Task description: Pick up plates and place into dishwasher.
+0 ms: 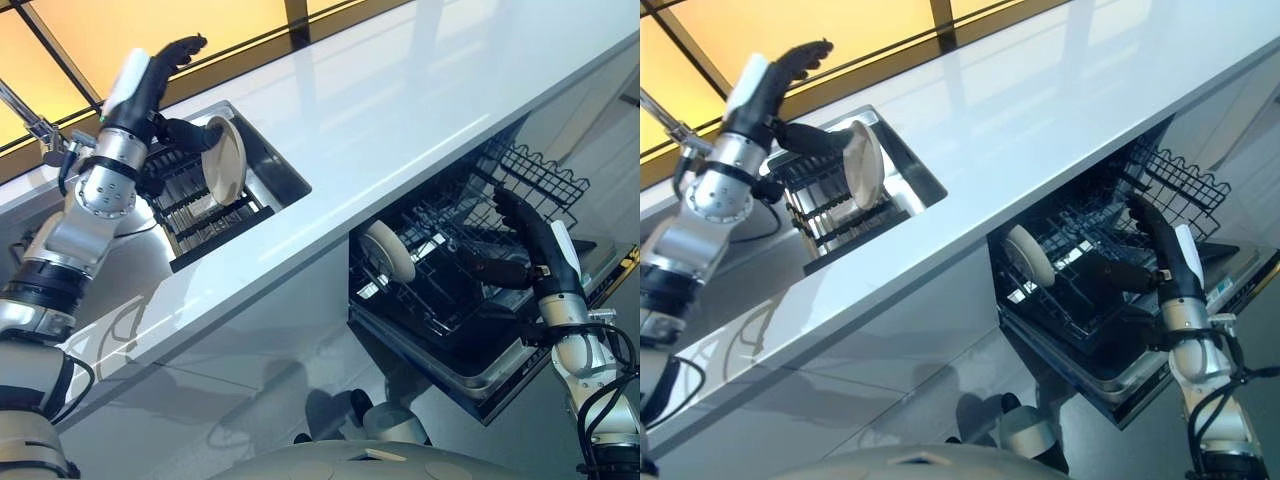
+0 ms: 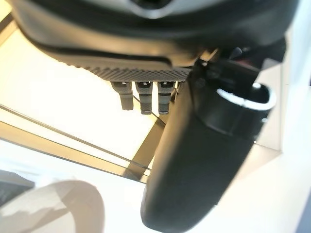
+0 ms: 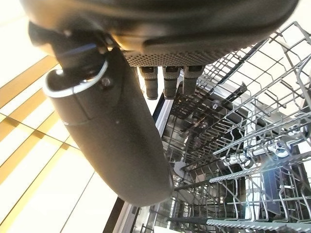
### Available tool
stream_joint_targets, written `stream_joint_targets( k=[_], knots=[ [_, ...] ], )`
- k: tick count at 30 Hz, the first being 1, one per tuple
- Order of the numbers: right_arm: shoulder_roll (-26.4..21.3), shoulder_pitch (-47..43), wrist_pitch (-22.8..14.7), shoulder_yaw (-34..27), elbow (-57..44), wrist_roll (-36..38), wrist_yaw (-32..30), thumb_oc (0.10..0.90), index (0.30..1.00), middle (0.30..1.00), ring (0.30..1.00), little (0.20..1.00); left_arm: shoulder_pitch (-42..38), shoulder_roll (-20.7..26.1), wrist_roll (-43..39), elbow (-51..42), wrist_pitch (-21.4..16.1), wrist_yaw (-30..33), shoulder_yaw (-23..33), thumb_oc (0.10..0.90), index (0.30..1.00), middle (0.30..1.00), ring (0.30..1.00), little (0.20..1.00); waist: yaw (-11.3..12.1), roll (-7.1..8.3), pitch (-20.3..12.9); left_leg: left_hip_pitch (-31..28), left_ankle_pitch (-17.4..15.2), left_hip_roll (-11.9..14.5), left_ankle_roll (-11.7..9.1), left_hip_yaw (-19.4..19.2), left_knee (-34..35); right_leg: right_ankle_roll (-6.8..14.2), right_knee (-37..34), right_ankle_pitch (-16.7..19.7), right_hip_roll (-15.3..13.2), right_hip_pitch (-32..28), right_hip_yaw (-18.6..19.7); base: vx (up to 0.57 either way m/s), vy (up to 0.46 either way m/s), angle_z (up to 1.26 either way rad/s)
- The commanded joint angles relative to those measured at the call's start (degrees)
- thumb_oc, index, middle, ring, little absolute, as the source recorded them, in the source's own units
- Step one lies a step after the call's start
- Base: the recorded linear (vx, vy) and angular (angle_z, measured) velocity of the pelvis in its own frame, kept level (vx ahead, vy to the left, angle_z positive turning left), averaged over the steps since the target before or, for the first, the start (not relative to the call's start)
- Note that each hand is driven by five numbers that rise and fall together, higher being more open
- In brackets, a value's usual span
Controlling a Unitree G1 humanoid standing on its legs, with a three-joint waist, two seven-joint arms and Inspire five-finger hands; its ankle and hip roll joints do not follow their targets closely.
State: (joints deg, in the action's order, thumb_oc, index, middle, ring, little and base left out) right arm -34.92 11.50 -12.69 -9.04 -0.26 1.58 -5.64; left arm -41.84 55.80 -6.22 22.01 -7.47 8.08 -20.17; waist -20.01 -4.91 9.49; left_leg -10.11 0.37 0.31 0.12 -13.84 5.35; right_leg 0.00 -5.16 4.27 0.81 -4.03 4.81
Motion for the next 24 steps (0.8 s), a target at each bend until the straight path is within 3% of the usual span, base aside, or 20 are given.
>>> stream_joint_targets(
  k=[1,4,8,24],
  knots=[
    [-5.89,-3.86,-4.46,-2.51,-6.28,0.75,-3.17,0.800,0.900,0.900,0.900,0.900,-14.74,6.59,-1.79,2.37,-0.92,1.63,-1.95,0.800,0.900,0.900,0.900,0.900,0.24,-1.25,-4.39,0.27,-4.19,-2.30,1.34,-1.84,-0.84,6.86,6.65,-4.53,1.15,3.08,-2.28,0.05,-0.033,0.00],
    [-6.70,-2.76,-4.30,-3.08,-6.66,1.82,-2.90,0.800,0.900,0.900,0.900,0.900,-19.86,9.51,-0.73,5.88,-1.37,0.73,-6.94,0.800,0.900,0.900,0.900,0.900,-0.30,-1.72,-4.05,0.14,-4.41,-2.37,1.42,-1.92,-0.90,7.11,6.71,-4.74,1.02,2.97,-2.52,0.08,-0.040,0.02],
    [-6.84,-1.60,-4.41,-3.33,-7.15,1.74,-2.58,0.800,0.900,0.900,0.900,0.900,-22.28,10.60,-0.36,7.07,-1.22,0.39,-9.09,0.800,0.900,0.900,0.900,0.900,-0.70,-1.96,-3.82,0.25,-4.47,-2.45,1.46,-2.14,-0.88,7.21,6.69,-4.69,0.96,3.18,-2.39,0.07,-0.026,0.00],
    [-9.60,1.66,-4.39,-5.42,-8.43,2.02,-0.42,0.800,0.900,0.900,0.900,0.900,-19.09,16.76,10.43,8.62,-4.82,-2.18,-11.61,0.800,0.900,0.900,0.900,0.900,-1.71,-2.63,-1.01,1.90,-4.11,-2.85,1.43,-3.36,-0.77,8.00,6.33,-3.82,0.15,5.32,-2.27,0.07,-0.031,-0.03]
  ],
)
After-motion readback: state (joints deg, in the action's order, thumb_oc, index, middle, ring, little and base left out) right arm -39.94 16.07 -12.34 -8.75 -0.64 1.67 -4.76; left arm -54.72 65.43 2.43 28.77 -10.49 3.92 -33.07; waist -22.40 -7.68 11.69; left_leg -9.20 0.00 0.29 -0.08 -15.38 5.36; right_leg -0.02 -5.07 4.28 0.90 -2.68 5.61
